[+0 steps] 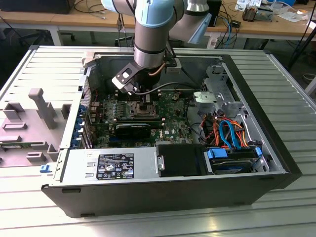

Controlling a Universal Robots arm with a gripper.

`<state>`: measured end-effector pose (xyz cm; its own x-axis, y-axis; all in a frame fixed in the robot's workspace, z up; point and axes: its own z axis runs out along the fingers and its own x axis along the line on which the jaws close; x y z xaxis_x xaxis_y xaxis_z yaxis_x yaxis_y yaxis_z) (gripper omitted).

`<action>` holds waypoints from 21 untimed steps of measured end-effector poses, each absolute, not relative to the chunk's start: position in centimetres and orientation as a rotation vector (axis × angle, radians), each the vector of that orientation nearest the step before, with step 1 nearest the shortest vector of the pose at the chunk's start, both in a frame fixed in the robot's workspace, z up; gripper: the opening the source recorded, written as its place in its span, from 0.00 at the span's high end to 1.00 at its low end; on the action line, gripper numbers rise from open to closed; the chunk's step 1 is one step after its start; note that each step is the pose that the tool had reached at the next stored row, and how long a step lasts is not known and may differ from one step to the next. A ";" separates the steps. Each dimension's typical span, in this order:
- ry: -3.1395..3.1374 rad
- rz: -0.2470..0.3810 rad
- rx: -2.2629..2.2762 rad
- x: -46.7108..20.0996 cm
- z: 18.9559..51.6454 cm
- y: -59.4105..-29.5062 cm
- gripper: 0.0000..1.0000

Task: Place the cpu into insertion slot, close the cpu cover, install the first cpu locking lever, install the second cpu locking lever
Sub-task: 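Close the cpu cover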

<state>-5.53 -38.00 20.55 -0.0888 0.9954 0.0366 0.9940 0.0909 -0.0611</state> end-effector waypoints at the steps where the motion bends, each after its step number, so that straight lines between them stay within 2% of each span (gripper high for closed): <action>1: -2.269 0.031 -2.073 -5.5 20.5 -38.0 0.89; 21: -2.273 0.023 -2.076 -7.8 20.6 -38.0 0.89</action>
